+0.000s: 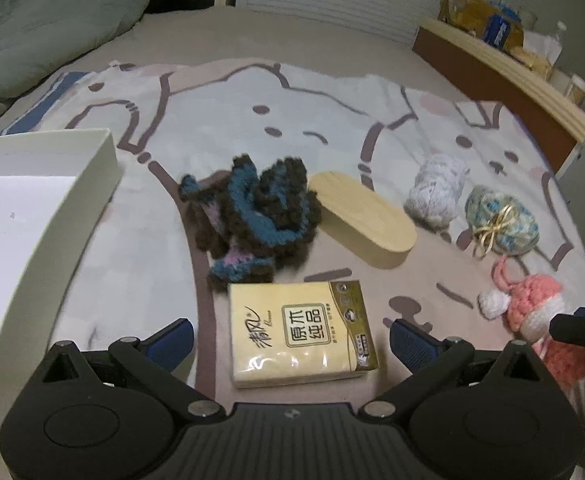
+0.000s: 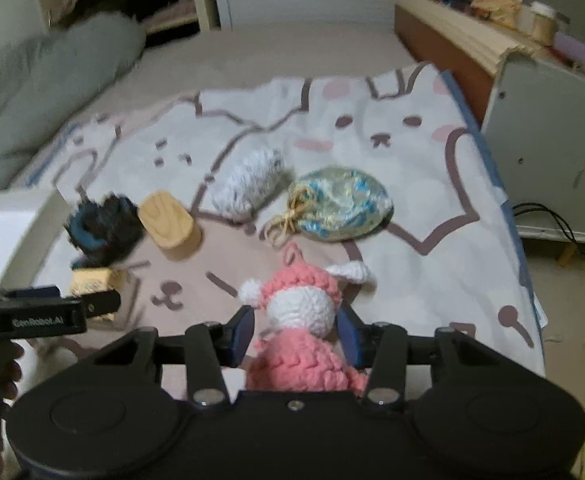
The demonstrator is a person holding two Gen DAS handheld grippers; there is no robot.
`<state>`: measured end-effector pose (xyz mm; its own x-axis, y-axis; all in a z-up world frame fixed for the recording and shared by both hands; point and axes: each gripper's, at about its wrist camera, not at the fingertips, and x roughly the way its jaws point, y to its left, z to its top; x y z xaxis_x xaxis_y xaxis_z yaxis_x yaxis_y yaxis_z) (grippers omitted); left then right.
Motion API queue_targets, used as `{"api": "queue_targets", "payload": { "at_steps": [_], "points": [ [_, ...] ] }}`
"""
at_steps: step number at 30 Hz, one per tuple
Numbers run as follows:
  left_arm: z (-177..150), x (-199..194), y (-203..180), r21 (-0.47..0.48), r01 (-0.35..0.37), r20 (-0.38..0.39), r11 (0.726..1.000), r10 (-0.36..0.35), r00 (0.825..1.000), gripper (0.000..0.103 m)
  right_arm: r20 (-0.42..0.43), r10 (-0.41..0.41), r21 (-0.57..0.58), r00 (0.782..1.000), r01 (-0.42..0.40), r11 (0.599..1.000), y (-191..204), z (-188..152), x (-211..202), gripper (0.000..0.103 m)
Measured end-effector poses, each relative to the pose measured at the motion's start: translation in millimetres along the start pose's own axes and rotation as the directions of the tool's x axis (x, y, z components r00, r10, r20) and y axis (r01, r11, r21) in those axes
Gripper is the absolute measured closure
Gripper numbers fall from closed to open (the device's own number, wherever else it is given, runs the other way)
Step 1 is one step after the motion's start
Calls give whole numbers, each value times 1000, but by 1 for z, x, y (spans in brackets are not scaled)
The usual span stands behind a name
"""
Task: Organize objects
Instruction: 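Grasp the yellow tissue pack with left gripper while right gripper grasps the pink bunny, then carry the tissue pack and pink bunny with both grippers to the tray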
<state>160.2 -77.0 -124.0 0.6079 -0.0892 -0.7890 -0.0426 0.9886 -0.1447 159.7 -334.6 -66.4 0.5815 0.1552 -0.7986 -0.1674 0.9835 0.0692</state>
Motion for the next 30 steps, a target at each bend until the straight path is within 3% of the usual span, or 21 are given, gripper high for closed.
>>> {"api": "queue_targets", "payload": {
  "at_steps": [5,10,20,30],
  "points": [
    [0,7,4,17,-40,-2,999,40,999,5,-65,18,12,998,-17,1000,-3,-3,19,58],
    [4,4,17,-27,15,-32,1000,-16,999,25,-110,18,21,994,-16,1000,1,-7,24,60],
    [-10,-15,21,112,67,-108,991,-55,993,28,-89,128,97,988,-120,988,20,-20,-5,65],
    [-3,-65,27,115,67,-35,991,-63,997,28,-15,105,122,994,-103,987,34,-22,-31,65]
  ]
}}
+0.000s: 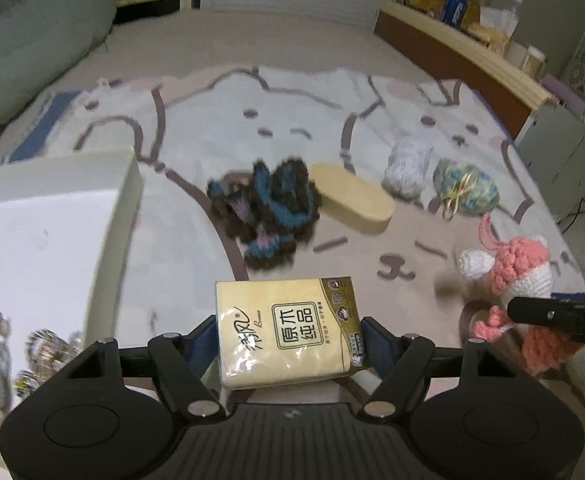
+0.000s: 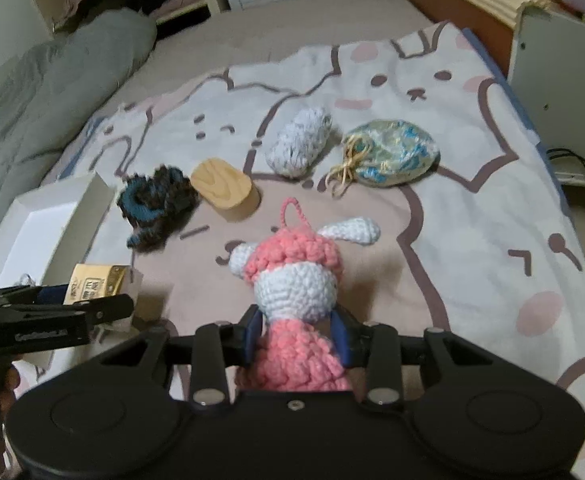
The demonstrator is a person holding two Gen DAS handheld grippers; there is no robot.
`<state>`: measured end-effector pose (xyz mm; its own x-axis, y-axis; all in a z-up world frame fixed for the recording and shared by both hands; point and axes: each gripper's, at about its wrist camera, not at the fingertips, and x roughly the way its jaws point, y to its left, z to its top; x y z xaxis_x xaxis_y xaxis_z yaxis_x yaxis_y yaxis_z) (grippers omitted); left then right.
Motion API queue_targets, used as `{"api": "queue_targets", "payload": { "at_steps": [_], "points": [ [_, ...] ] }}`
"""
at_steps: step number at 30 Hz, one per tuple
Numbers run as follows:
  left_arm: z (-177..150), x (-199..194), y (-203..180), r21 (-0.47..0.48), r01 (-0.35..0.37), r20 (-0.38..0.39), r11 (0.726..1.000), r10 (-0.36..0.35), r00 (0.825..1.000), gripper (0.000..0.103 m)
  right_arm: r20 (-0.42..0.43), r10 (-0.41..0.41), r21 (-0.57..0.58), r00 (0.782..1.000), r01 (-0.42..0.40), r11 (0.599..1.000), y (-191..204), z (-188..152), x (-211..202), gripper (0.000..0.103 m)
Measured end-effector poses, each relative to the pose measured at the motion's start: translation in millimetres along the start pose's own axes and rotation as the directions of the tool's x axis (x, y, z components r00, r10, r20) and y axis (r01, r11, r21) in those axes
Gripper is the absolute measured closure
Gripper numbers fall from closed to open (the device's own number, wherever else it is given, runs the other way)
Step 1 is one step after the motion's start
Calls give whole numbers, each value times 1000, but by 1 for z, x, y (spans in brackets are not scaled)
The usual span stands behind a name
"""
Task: Organize objects
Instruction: 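Carry the tissue pack and pink bunny with both grippers to the tray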
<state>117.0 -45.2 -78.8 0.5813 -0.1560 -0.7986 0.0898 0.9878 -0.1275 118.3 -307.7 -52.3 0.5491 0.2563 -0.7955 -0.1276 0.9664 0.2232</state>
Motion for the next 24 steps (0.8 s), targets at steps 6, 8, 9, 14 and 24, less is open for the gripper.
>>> {"api": "queue_targets", "payload": {
  "at_steps": [6,8,9,14,24],
  "points": [
    [13,-30,-1,6,13,54,1000,-13,998,28,56,-23,14,998,22,1000,11,5,-19,65],
    [16,-40,2,9,19,68,1000,-19,998,28,70,-34,22,997,32,999,16,8,-24,65],
    [17,-44,3,10,19,74,1000,-20,997,28,77,-33,29,997,31,999,18,10,-26,65],
    [23,-66,22,-3,21,108,1000,-21,994,28,124,-24,59,992,16,998,34,20,-38,65],
    [39,-97,85,-60,-9,170,998,19,985,28,151,31,30,988,-36,999,94,46,-32,65]
  ]
}}
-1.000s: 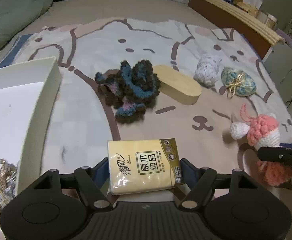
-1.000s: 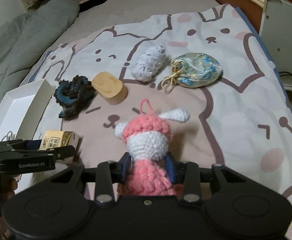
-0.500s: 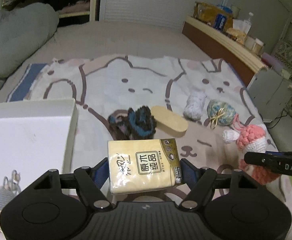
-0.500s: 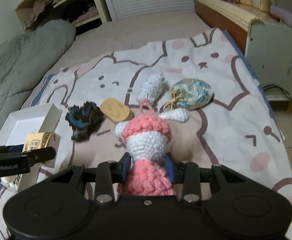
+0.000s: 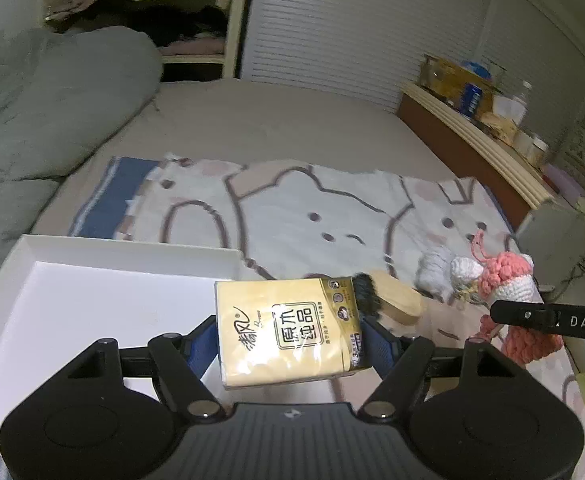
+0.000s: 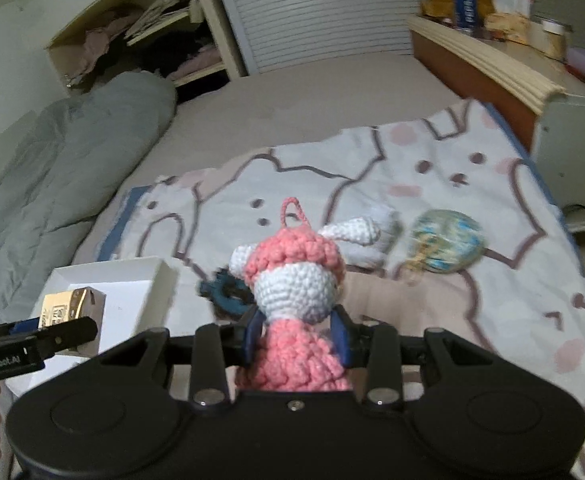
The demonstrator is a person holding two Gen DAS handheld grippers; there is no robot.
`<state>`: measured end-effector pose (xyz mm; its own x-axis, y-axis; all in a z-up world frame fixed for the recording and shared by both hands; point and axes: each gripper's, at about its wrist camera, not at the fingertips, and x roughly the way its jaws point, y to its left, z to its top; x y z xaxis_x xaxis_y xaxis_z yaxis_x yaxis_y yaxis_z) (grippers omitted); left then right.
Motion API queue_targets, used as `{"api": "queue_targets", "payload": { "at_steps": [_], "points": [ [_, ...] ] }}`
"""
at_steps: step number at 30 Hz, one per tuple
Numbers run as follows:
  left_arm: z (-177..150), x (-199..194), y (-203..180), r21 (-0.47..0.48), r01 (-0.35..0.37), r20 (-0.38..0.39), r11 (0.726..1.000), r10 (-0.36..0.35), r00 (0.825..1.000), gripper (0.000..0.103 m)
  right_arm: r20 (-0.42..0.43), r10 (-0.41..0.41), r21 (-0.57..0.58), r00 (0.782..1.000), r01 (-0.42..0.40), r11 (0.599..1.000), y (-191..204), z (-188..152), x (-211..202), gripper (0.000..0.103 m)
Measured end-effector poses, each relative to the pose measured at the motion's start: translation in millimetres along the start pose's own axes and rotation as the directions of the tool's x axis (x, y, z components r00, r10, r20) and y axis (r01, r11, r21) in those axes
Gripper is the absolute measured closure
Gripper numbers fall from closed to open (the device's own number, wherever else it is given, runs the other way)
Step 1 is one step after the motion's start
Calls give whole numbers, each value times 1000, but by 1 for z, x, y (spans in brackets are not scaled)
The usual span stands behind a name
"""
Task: Organize objects
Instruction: 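Carry the tissue pack and pink bunny with both grippers to the tray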
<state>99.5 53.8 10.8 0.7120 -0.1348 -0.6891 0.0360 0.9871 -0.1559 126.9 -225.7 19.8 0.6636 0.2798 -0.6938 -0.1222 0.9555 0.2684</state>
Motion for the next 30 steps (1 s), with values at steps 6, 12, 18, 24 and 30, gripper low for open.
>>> {"api": "queue_targets", "payload": {
  "at_steps": [6,12,18,24,30],
  "points": [
    [16,-10,43,-39,-30,37,999,31,999,28,11,56,-19,998,-56,998,43,13,18,65],
    [28,-12,87,-57,-61,64,997,65,996,28,5,134,-2,991,-134,991,80,24,45,65],
    [26,-11,134,-88,-90,66,992,96,993,28,-22,202,-16,979,-202,979,127,23,78,65],
    [15,-6,178,-118,-130,47,984,136,990,28,-77,256,-34,964,-259,965,176,10,116,65],
    [3,9,213,-155,-153,18,976,158,987,28,-145,321,-1,936,-324,946,210,-12,158,65]
  ]
}}
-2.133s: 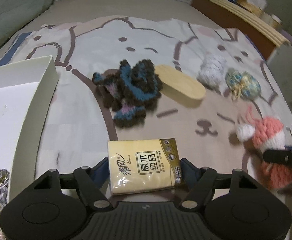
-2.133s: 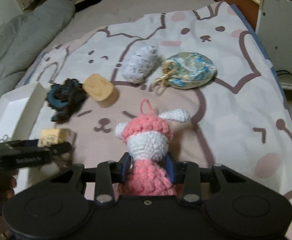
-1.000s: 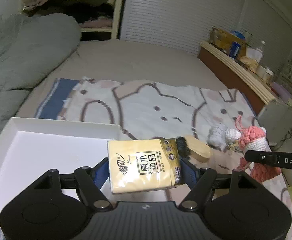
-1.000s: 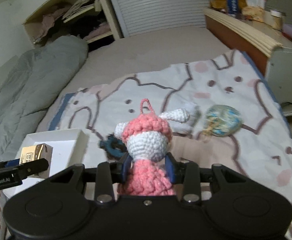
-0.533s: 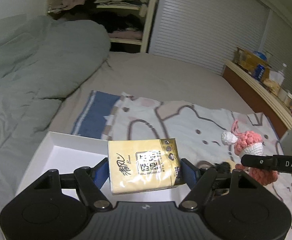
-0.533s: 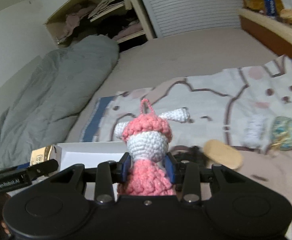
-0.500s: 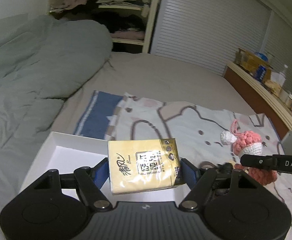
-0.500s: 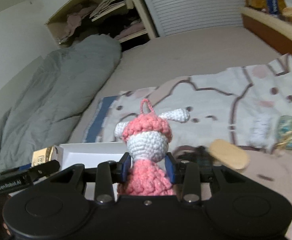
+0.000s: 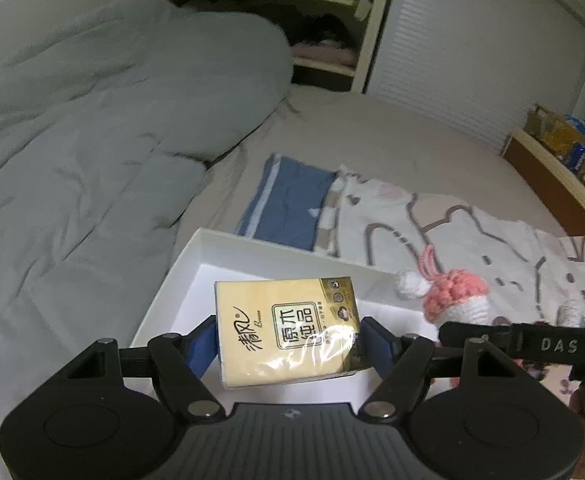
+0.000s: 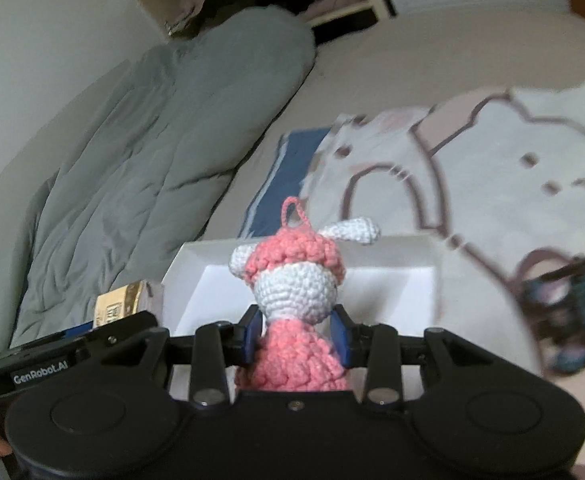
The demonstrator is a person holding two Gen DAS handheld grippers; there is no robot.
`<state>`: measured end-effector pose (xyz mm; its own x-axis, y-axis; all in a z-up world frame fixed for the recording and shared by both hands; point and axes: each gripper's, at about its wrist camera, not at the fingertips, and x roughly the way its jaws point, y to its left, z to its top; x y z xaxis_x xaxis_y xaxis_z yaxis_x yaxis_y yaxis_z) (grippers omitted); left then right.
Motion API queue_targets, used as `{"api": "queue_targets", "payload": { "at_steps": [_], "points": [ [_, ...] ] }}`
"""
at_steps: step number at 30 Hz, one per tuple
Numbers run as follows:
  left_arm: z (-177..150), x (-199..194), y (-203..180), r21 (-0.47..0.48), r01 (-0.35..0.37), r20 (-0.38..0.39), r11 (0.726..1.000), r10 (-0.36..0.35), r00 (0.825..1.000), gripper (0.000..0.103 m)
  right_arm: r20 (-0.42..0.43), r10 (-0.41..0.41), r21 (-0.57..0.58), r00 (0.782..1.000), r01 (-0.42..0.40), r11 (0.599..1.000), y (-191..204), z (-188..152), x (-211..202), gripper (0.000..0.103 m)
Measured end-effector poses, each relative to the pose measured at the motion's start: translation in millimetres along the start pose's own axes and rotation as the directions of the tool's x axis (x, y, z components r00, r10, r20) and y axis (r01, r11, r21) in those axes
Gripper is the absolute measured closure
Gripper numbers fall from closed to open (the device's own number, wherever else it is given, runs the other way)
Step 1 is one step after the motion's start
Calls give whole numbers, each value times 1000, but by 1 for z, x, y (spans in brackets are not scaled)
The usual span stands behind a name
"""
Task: Organize objects
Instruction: 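Carry the tissue pack and pink bunny with both grippers to the tray, then lower and release the tissue pack with left gripper while right gripper releases the bunny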
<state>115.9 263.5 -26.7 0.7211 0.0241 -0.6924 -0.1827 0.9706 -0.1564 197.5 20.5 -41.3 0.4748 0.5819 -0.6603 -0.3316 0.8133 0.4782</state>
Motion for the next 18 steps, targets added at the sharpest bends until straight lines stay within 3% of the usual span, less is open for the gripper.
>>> {"api": "queue_targets", "payload": {
  "at_steps": [4,11,18],
  "points": [
    [-6,19,10,-19,-3,-25,1000,3,1000,28,-44,-16,-1,999,16,1000,0,-8,29,65],
    [-13,60,-13,22,56,-57,998,-55,997,28,-17,-168,-41,986,168,985,-23,-8,37,65],
    [-15,89,-48,106,93,-118,990,-81,990,28,-19,-159,-38,987,158,987,-35,-6,33,63]
  ]
}}
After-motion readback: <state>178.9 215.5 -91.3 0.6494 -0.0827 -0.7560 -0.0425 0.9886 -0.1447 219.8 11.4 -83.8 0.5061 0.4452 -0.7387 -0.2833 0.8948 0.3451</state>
